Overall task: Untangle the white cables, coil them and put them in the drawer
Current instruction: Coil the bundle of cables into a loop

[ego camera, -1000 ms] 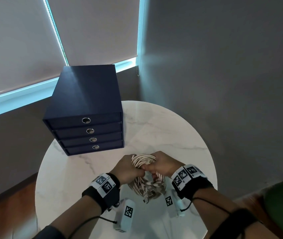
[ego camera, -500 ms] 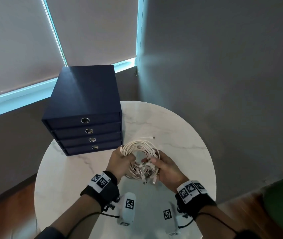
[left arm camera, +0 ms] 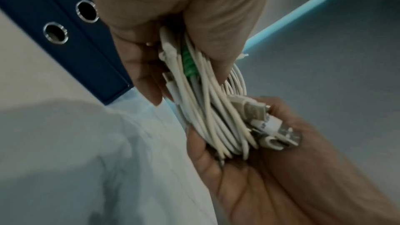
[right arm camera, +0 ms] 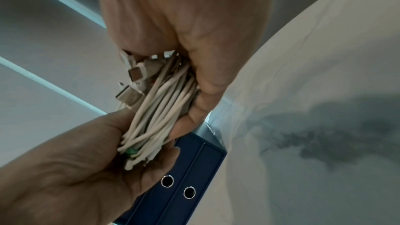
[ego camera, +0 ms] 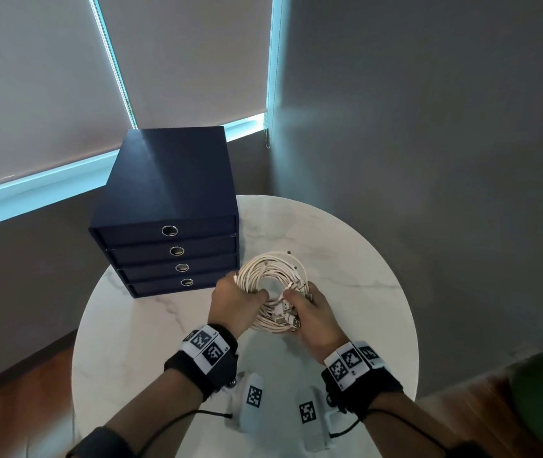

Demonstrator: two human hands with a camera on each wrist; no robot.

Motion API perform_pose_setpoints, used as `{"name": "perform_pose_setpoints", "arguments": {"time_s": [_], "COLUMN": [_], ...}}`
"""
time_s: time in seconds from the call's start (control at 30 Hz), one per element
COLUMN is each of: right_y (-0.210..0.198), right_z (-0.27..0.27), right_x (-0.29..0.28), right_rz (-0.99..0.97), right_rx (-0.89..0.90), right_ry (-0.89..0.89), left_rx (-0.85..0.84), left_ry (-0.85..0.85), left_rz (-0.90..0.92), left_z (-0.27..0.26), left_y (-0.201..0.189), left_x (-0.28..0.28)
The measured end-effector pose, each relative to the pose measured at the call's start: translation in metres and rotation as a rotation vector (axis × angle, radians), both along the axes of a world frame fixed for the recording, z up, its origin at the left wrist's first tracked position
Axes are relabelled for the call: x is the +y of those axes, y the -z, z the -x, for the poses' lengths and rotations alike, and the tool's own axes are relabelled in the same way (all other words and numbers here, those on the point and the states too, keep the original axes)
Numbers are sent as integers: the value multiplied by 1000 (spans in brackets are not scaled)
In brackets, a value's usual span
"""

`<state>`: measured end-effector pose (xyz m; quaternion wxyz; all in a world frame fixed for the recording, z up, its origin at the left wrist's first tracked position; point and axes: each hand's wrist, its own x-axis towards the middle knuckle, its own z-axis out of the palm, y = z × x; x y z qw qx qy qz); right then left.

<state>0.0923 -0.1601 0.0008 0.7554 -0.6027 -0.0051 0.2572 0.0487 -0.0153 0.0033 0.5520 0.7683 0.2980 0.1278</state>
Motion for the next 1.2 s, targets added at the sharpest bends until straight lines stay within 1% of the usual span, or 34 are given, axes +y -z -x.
{"name": "perform_pose_setpoints", "arguments": {"time_s": [0.07,0.17,0.23,0.33,0.4,0.47,0.6,0.7,0.73,0.83,1.0,1.07,1.2], "right_y": [3,9,10,11,16,17,20,24,26,33,44,49,59], "right_z": [-3,-3,1,12,16,19,18,22,26,39,60,68,82], "right_x": [1,5,8,14,22,32,50,62,66,81,101,110,133], "right_rz": [19,38,56,110,207,293,295,254,234,188,209,239,367], "right_rx": [2,-15,-35,-160,-236,-256,-183,-105,-71,2,84,124,151], "right_ry": [-39,-90,-180,-258,-298,-323,-392,-458,-473,-514,-628,-623,-524], "left_rx": [11,-28,-47,-52,-59,-39,43,151,181,201,248,268,293], "left_ry": [-2,-51,-106,-204,-248,-251,-187,-151,-153,-185,-266,-280,-295], "left_rz": [-25,-25,-8,31,60,63,54,-8,-27,-40,-57,-91,-99], "left_z": [-1,1,5,12,19,27,43,57,62,78,103,113,126], "left_y": [2,10,18,31,35,37,38,40,42,50,62,67,77], "left_x": [4,5,5,11,16,24,45,61,65,75,92,98,103]}}
